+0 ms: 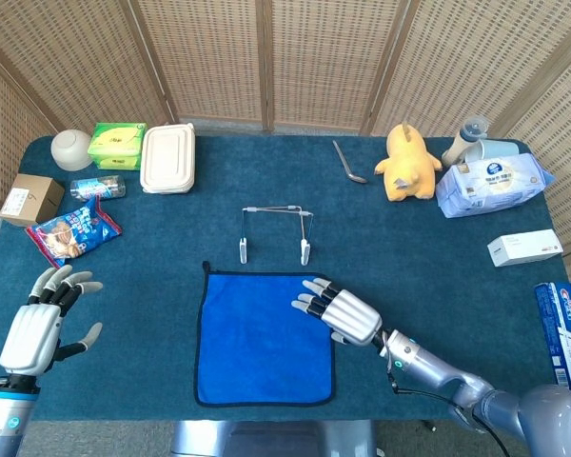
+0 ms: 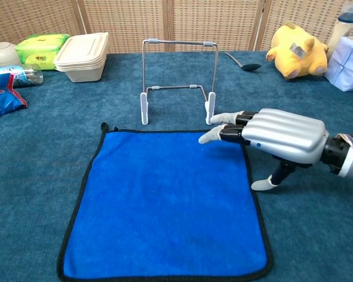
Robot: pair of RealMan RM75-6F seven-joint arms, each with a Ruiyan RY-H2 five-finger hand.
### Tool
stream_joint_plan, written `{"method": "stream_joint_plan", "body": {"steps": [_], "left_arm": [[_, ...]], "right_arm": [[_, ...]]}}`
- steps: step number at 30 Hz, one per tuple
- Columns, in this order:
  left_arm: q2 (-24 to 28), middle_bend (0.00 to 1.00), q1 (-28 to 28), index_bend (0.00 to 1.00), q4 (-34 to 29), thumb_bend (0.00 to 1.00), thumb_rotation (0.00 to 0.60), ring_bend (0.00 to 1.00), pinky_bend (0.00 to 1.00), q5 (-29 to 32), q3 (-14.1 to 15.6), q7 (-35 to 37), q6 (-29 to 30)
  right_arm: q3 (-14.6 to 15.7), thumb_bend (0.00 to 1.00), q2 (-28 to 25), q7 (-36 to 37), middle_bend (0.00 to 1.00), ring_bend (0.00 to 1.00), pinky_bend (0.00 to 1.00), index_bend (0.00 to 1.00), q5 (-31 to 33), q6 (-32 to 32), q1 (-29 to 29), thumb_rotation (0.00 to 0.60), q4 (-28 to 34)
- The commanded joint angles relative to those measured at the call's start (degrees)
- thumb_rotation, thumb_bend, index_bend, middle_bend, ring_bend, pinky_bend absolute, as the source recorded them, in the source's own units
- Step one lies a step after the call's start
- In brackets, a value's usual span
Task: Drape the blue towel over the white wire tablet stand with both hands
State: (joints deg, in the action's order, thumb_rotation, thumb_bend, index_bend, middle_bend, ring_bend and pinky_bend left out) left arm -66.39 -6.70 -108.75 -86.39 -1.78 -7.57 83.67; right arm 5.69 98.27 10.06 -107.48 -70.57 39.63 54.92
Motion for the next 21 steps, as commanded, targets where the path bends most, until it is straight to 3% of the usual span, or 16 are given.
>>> {"method": "stream_joint_plan", "body": {"steps": [1,21], "left_arm": [[0.0,0.23,0.0,0.29,0.1,0.41,0.600,0.12,0.01,0.0,0.0,0.0,-0.1],[0.1,0.22,0.7,0.29,1.4,0.41,0.600,0.12,0.01,-0.2,0.5,1.8,0.7]], "right_arm": [[-0.2,0.14,0.2,0.0,0.20,0.05,0.16,0.14,0.1,0.2,0.6,0.600,0.6],[-0.7,0.14,3.3,-1.4,0.20,0.04,0.14,0.13,1.4,2.0,3.3,0.600,1.0]]}}
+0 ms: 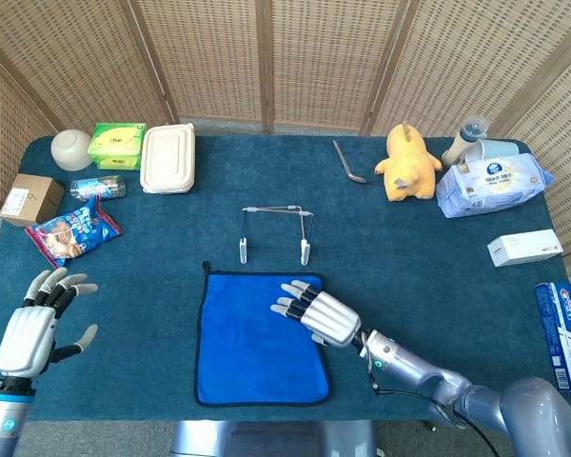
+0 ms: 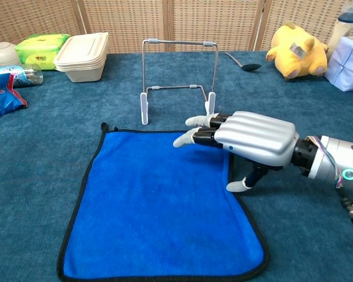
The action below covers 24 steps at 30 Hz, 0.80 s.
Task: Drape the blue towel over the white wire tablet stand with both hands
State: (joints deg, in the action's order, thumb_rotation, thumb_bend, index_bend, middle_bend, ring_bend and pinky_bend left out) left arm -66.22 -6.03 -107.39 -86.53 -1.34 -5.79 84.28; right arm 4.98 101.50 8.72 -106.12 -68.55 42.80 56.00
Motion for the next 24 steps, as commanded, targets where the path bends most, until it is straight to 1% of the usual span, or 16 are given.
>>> {"method": "stream_joint_plan", "body": {"steps": [1,8,15,24], "left_arm": [[-0.1,0.22,0.1,0.29,0.1,0.41,0.600,0.12,0.01,-0.1,0.0,0.2,0.1],[-0.2,0.22,0.1,0.29,0.4,0.41,0.600,0.12,0.00,-0.1,0.1,0.5,0.0],[-0.6,0.22,0.0,0.29,0.9,0.41,0.600,0.12,0.00,-0.2,0.2,1.0,-0.2],[-1.2,0.22,-0.3,0.29,1.3,0.41,0.600,0.12,0.00,-0.2,0.0,1.0,-0.6]], "right_arm": [[-0.1,0.14,0.2,-0.1,0.20,0.04,0.14,0.13,0.0,0.0,0.3,0.600,-0.1],[-1.0,0.14,1.0,-0.5,0.20,0.04,0.14,0.13,0.8,0.2,1.0,0.600,-0.1],[-1.5,0.14,0.4,-1.3,0.20,0.04,0.14,0.13,1.4,1.0,2.1,0.600,0.9],[-0.6,0.14,-3.8,-3.5,0.20,0.04,0.14,0.13,1.5,1.0,2.0,0.600,4.3]]}}
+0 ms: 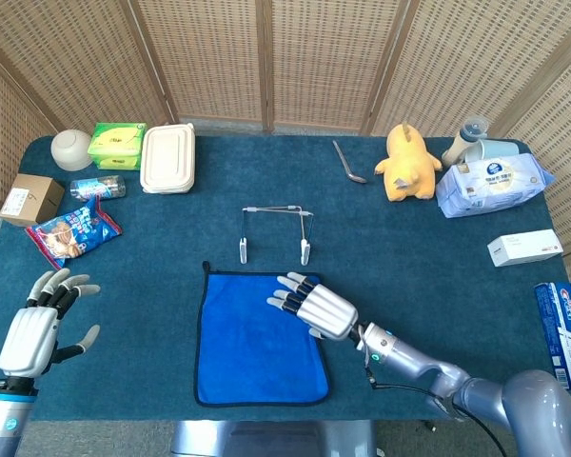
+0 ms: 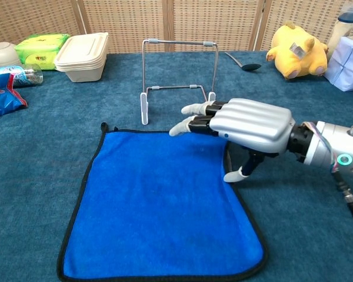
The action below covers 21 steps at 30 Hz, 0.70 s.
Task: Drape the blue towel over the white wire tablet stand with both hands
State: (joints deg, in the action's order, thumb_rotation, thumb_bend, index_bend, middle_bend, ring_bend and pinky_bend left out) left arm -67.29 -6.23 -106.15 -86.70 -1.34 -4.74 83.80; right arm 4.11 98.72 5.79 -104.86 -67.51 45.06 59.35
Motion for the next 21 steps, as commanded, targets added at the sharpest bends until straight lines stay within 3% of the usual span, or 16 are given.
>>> {"method": "stream_joint_plan", "body": {"steps": [1,10,21], "left_arm": [[-0.2,0.22,-0.2,0.29,0.0,0.41,0.600,0.12,0.00,0.0,0.0,-0.1,-0.2],[-0.6,0.22,-0.6,0.29,-0.2,0.41,0.600,0.12,0.00,0.0,-0.2,-0.7,-0.7],[-0.4,0.22,-0.5,0.29,-0.8,0.41,0.600,0.12,0.00,0.0,-0.1,-1.3,-0.5]], "right_arm": [[0.4,0.14,-1.5,-0.7,0.20,0.04,0.14,0.13,0.3,0.0,-0.5,0.600,1.3],[2.3,0.14,-4.1,-1.8,0.20,0.04,0.14,0.12,1.1,-0.1,-2.6,0.600,2.7],[2.8,0.14,-3.0,-1.5,0.20,0.04,0.14,0.12,0.9,-0.2,-3.4,0.600,1.9]]}}
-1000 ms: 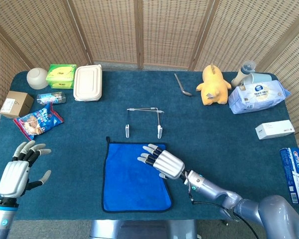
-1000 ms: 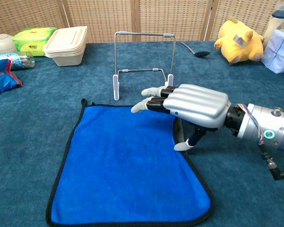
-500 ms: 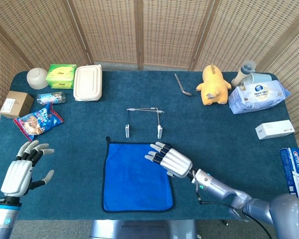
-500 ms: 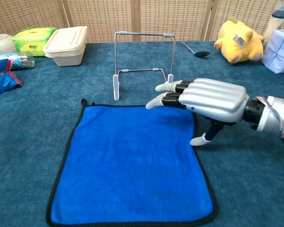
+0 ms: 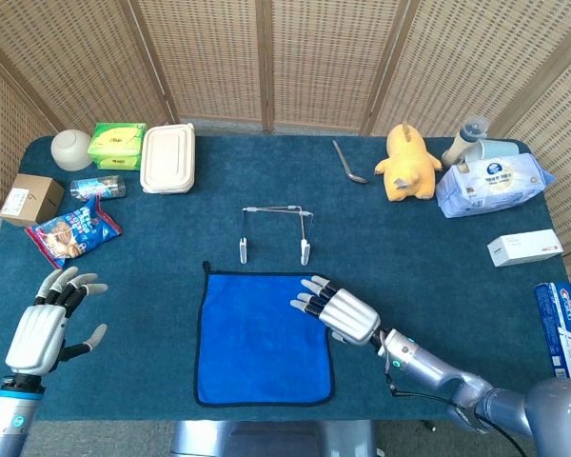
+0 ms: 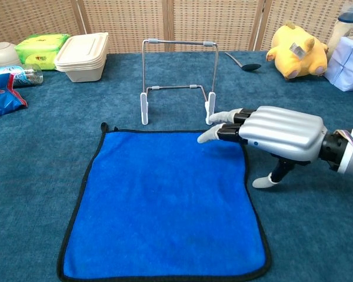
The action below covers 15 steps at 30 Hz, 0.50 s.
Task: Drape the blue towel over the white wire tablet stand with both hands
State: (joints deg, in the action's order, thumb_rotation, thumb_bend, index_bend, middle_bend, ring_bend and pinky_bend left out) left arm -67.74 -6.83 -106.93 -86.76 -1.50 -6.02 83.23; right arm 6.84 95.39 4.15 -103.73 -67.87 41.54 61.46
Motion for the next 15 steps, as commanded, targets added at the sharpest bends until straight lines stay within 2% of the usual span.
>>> {"method": "stream_joint_plan", "body": {"steps": [1,15], "left_arm": [[0.1,0.22,0.1,0.29,0.0,0.41,0.600,0.12,0.00,0.1,0.1,0.1,0.1],[0.2,0.22,0.4,0.29,0.6,0.41,0.600,0.12,0.00,-0.1,0.2,1.0,0.5]], "right_arm": [[0.1,0.14,0.6,0.2,0.20,0.04,0.14,0.12,-0.3,0.2,0.2,0.600,-0.3],[-1.0,0.14,2.6,-0.2,0.20,0.03,0.13,0.12,-0.7,0.9,1.5,0.600,-0.9]]}}
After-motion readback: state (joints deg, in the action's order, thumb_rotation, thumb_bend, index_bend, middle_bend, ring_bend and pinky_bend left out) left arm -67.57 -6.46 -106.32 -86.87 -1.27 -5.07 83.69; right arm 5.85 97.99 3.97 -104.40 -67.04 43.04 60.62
